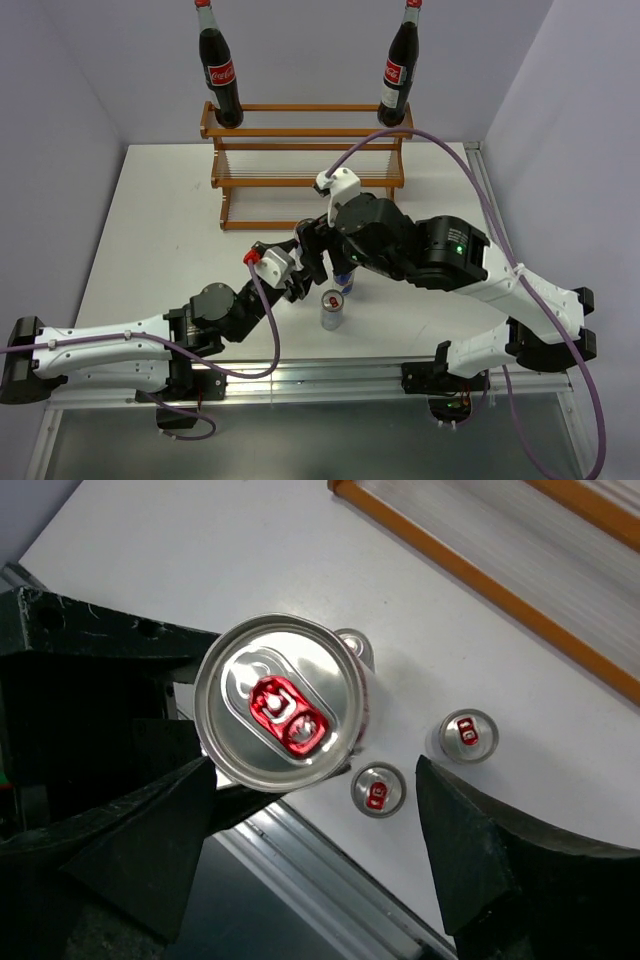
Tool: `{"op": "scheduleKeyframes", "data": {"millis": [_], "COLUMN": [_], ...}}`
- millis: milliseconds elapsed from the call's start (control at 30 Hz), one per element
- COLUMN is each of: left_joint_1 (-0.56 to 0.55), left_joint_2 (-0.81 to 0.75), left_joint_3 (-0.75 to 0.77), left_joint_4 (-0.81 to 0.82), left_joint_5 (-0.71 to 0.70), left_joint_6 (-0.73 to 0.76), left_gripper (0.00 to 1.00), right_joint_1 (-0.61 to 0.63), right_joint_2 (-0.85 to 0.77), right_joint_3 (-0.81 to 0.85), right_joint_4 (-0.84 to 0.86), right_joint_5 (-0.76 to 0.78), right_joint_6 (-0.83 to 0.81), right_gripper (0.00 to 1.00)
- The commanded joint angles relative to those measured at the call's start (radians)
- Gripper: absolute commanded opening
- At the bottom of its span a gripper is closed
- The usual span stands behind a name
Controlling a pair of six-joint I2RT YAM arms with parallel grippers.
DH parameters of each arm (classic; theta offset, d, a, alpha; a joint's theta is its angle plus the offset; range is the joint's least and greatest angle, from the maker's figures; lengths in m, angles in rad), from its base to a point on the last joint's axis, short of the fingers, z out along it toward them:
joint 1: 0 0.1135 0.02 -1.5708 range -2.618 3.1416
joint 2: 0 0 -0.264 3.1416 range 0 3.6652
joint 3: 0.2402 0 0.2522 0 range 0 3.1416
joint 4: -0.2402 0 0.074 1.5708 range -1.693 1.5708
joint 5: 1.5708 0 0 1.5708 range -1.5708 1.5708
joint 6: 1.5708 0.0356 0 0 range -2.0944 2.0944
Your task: Place and organize the beverage onto the shelf
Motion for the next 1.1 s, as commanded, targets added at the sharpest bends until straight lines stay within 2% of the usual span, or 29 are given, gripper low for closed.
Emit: {"op": "scheduleKeyframes", "data": {"millis": [0, 100, 267, 467, 600, 800, 900, 1067], "left_joint_1": [0.004, 0.035, 0.107, 0.268, 0.414, 0.569, 0.639, 0.696], "left_joint_2": [-0.024, -0.007, -0.024, -0.002, 0.109, 0.309, 0.404, 0.533], "left_joint_3": [0.015, 0.038, 0.057, 0.162, 0.302, 0.558, 0.694, 0.824], "left_joint_4": [0.147, 0.127, 0.101, 0.002, -0.077, -0.157, -0.17, -0.158], "left_joint_5": [-0.055, -0.075, -0.046, 0.019, 0.052, 0.115, 0.158, 0.183], "left_joint_6": [-0.011, -0.031, -0.077, -0.164, -0.189, -0.191, -0.2, -0.199], "left_gripper": [0.0, 0.0, 0.0, 0.0, 0.0, 0.0, 0.0, 0.0], "right_joint_1": [-0.017, -0.024, -0.045, -0.059, -0.062, -0.06, -0.06, -0.06], "right_joint_2": [-0.068, -0.134, -0.281, -0.473, -0.542, -0.59, -0.61, -0.64], "right_joint_3": [-0.006, -0.044, -0.119, -0.265, -0.358, -0.453, -0.489, -0.53], "right_joint_4": [0.075, 0.126, 0.187, 0.247, 0.302, 0.348, 0.373, 0.399], "right_joint_5": [0.021, 0.031, -0.023, 0.064, 0.07, 0.081, 0.074, 0.08], "right_joint_6": [0.003, 0.004, -0.007, 0.001, 0.004, -0.002, -0.007, -0.017], "right_gripper": [0.89, 1.0, 1.0, 1.0, 1.0, 1.0, 1.0, 1.0]}}
